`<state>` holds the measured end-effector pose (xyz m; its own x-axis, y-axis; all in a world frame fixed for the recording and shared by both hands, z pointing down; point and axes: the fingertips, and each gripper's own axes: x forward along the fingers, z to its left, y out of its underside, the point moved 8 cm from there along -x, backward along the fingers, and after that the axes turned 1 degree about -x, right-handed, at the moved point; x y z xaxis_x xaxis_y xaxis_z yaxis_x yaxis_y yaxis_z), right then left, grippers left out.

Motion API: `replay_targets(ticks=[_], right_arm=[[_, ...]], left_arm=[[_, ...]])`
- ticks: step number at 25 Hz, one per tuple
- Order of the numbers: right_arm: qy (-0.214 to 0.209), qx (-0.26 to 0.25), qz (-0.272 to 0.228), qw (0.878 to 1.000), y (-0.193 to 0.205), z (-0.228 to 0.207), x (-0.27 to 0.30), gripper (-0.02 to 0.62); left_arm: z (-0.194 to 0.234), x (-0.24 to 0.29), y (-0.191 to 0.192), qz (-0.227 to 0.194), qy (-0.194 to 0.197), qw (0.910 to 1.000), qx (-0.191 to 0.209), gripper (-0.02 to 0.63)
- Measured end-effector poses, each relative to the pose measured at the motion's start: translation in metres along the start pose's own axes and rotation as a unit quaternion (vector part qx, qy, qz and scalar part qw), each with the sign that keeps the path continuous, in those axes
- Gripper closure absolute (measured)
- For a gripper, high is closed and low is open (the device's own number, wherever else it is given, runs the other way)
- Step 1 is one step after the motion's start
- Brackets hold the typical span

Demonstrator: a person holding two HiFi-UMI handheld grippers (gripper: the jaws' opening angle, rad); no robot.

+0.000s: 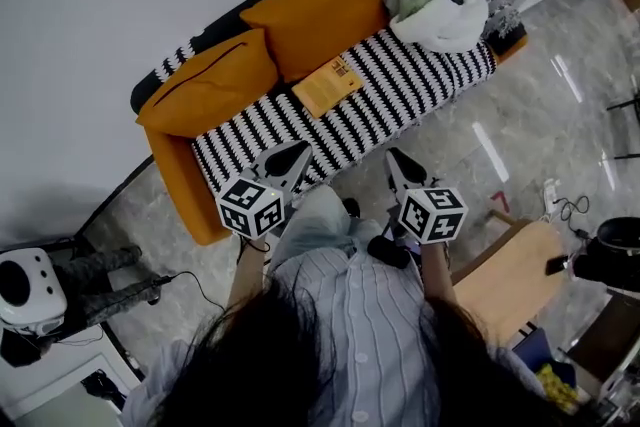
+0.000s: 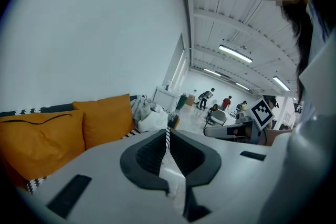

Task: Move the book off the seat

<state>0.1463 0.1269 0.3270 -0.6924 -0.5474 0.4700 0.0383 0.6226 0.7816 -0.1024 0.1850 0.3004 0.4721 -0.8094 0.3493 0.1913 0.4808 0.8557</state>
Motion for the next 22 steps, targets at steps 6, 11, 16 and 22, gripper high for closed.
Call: replay_targets(ticks=[6,11,16,22], right_arm=[[0.003,0.013,0.007,1.0,-0.015,-0.008,0.027,0.555],[0.017,0.033,0.013,0.999,-0.025,-0.013,0.052,0.555],[0.032,0.056,0.017,0.998,-0.037,-0.017,0.074,0.555],[0.053,0.075,0.05,0.994,-0.037,-0.033,0.117,0.555]], left_arm=[[0.023,0.019,-0.013,0.015,0.004,0.9999,-0.001,0.591],[0.051,0.035,-0.027,0.036,0.019,0.999,0.018,0.573],[0.089,0.055,-0.038,0.059,0.028,0.9977,0.02,0.486],[0.144,0.084,-0.022,0.105,0.038,0.9938,0.009,0.481]])
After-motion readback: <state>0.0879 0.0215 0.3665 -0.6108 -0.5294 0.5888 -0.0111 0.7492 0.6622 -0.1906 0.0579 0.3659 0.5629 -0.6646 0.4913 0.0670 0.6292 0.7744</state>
